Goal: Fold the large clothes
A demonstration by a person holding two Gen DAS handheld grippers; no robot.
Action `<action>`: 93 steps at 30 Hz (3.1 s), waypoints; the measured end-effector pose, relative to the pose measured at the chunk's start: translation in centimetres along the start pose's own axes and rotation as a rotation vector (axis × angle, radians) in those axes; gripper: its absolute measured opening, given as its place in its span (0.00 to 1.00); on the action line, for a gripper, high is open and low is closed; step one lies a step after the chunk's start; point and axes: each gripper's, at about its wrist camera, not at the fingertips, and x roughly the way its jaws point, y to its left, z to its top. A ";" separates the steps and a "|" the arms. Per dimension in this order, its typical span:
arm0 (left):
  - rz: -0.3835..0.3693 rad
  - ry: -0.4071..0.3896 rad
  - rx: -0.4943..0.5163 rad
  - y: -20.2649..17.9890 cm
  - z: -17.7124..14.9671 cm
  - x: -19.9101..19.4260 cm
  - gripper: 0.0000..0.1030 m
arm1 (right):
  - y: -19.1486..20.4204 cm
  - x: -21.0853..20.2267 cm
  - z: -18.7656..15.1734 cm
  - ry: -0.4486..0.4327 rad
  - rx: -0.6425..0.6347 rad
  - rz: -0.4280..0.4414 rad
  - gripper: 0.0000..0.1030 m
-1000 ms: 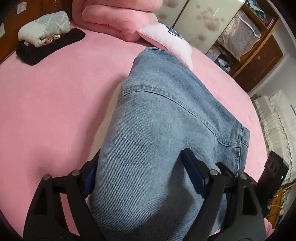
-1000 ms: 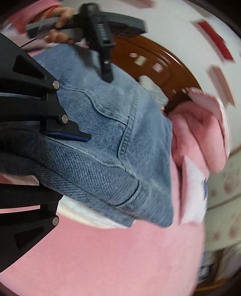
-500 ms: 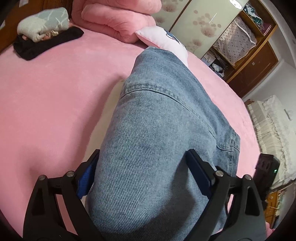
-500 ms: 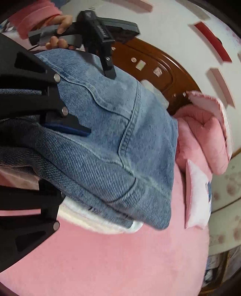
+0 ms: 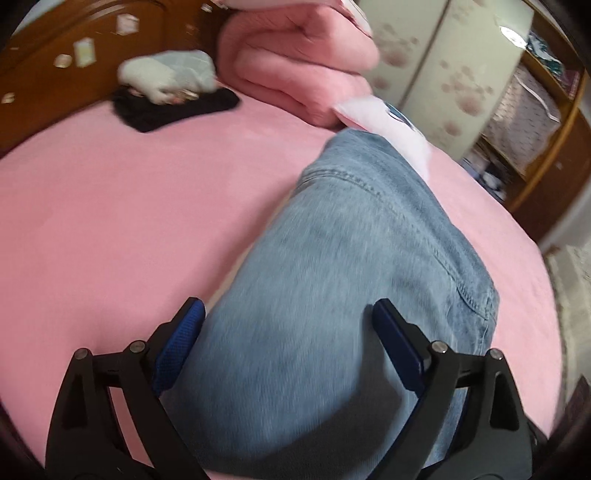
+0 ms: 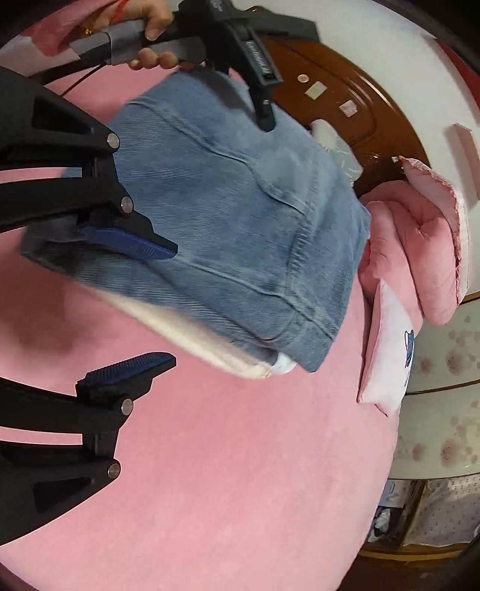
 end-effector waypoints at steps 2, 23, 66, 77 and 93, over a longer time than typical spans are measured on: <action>0.056 -0.031 -0.009 -0.1 -1.2 -1.6 0.89 | 0.2 -0.9 -0.8 0.025 0.007 0.002 0.52; 0.085 0.273 -0.091 -6.6 -28.9 -12.8 0.88 | -10.4 -14.7 -31.0 0.323 0.219 -0.114 0.78; -0.113 0.439 0.541 -32.0 -43.5 -44.2 0.87 | -20.7 -53.7 -48.1 0.384 0.644 -0.274 1.00; -0.101 0.352 0.440 -27.4 -40.2 -46.7 0.87 | -12.7 -57.7 -40.6 0.261 0.418 -0.294 1.00; -0.095 0.219 0.508 -28.7 -43.5 -51.1 0.87 | -4.0 -65.7 -38.9 0.046 0.265 -0.402 1.00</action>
